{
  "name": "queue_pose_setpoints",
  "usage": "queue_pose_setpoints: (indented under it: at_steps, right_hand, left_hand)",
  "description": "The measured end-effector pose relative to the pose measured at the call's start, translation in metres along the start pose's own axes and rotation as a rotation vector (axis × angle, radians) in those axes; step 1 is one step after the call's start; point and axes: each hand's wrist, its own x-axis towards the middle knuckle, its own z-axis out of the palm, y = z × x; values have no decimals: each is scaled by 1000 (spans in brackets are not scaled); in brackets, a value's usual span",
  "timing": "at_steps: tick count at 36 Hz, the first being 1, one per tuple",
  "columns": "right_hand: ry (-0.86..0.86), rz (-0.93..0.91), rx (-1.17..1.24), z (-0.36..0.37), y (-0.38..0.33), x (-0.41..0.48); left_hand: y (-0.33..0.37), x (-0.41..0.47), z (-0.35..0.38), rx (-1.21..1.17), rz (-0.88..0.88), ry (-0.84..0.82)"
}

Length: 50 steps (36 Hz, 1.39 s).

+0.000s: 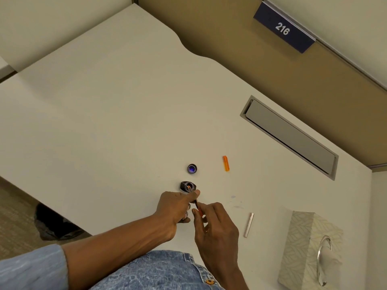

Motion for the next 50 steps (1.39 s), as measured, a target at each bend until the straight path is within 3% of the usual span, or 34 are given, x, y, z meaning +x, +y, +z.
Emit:
queue_pose_setpoints:
  at_steps: [31, 34, 39, 44, 46, 50]
  right_hand:
    - [23, 21, -105, 3, -7, 6]
    - [42, 17, -108, 3, -3, 8]
    - [53, 11, -114, 1, -1, 10]
    - [59, 9, -109, 2, -1, 12]
    - [65, 7, -102, 2, -1, 12]
    - [69, 26, -101, 3, -2, 11]
  left_hand:
    - [-4, -2, -13, 173, 146, -49]
    - [-6, -8, -22, 367, 253, -51]
    - [-18, -12, -43, 1008, 594, 155]
    - [-37, 5, -73, 1229, 981, 268]
    - [-39, 10, -81, 1292, 1008, 273]
    - [-36, 17, -90, 1417, 891, 177]
